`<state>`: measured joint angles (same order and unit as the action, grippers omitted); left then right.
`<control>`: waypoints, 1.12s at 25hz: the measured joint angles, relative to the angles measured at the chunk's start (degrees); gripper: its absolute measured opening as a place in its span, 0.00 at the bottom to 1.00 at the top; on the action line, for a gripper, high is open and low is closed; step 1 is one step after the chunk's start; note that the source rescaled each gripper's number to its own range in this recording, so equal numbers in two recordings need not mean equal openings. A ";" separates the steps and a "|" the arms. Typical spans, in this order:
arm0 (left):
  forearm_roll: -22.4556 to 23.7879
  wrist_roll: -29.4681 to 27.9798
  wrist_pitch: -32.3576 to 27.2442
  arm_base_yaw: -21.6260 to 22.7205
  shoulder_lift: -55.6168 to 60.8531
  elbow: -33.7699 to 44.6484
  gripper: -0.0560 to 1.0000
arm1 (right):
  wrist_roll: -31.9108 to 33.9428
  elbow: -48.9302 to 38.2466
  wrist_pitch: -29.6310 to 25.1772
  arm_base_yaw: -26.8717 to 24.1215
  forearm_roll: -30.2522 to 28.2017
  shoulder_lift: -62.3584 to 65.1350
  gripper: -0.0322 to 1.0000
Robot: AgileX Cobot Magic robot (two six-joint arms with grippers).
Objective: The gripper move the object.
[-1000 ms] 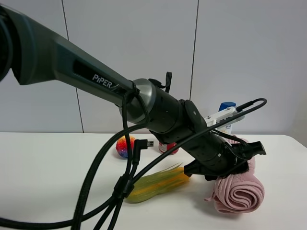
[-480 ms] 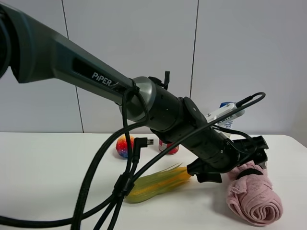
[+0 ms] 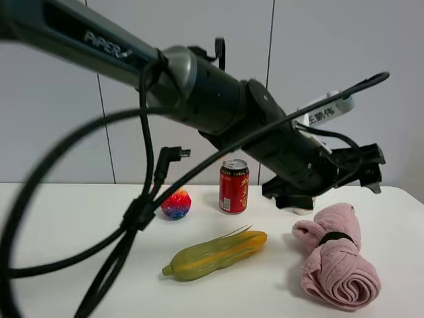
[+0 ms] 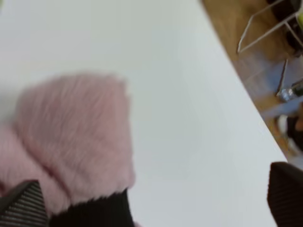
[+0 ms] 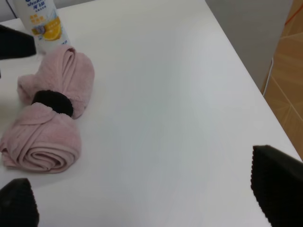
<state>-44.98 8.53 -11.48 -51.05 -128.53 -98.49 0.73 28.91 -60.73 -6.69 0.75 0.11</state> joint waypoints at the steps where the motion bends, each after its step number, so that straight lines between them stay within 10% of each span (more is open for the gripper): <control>1: 1.90 1.96 -0.52 0.00 1.21 0.00 0.90 | 0.00 0.00 0.00 0.00 0.00 0.00 1.00; 11: 17.52 18.61 -4.44 0.00 14.92 0.00 0.90 | 0.00 0.00 0.00 0.00 0.00 0.00 1.00; 28: 33.29 18.16 -22.17 13.73 19.42 0.00 0.90 | 0.00 0.00 0.00 0.00 0.00 0.00 1.00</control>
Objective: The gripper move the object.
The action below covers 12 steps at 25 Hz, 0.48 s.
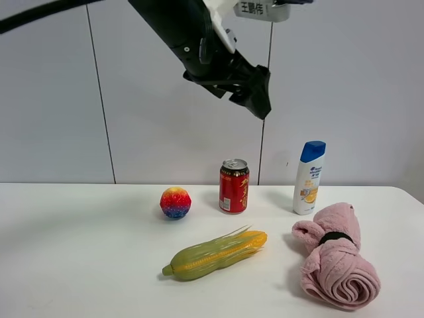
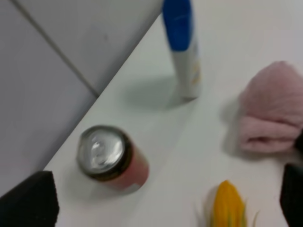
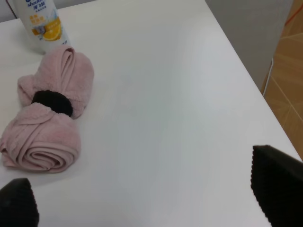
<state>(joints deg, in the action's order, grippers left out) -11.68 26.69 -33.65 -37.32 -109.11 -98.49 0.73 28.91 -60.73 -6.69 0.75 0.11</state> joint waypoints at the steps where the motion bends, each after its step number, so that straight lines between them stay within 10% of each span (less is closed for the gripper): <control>1: 0.46 -0.24 -0.45 1.16 0.00 0.00 0.90 | 0.00 0.00 0.00 0.00 0.00 0.00 1.00; 12: 8.39 -7.53 -12.50 14.30 2.56 0.00 0.90 | 0.00 0.00 0.00 0.00 0.00 0.00 1.00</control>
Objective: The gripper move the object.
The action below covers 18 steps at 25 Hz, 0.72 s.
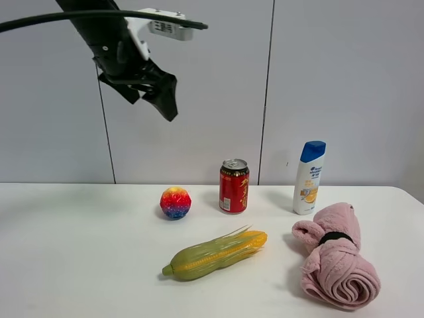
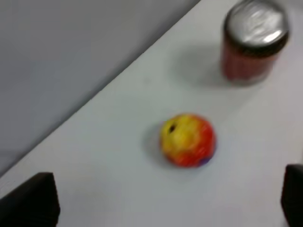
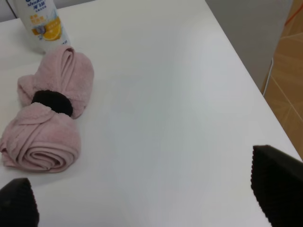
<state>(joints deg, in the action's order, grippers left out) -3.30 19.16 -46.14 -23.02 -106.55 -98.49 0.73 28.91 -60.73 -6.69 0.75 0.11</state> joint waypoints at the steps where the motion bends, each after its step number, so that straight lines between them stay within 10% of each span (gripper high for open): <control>1: 0.23 -0.26 -1.61 1.26 0.75 0.00 0.90 | 0.00 0.00 0.00 0.00 0.00 0.00 1.00; 18: 3.30 -2.99 -18.01 27.40 16.25 0.22 0.90 | 0.00 0.00 0.00 0.00 0.00 0.00 1.00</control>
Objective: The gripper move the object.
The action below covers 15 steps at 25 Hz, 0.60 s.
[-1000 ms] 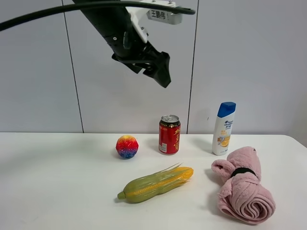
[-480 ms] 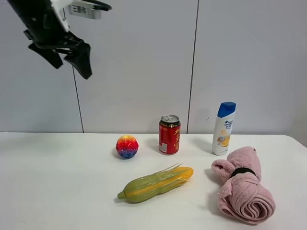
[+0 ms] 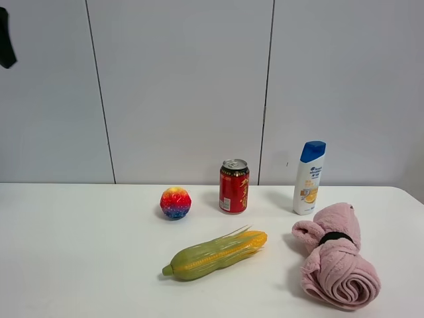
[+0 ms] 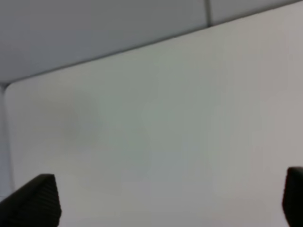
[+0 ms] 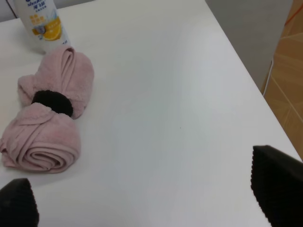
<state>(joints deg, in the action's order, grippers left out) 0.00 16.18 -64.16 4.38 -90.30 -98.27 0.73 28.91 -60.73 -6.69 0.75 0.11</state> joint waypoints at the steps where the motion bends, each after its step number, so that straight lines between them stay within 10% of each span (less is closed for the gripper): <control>1: 0.31 0.00 -0.66 1.21 1.36 0.95 0.90 | 0.00 0.00 0.00 0.00 0.00 0.00 1.00; 15: 0.00 0.00 9.75 17.93 36.26 41.21 0.90 | 0.00 0.00 0.00 0.00 0.00 0.00 1.00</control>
<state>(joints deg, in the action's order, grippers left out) 0.00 16.18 -54.41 22.31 -54.04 -57.06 0.73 28.91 -60.73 -6.69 0.75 0.11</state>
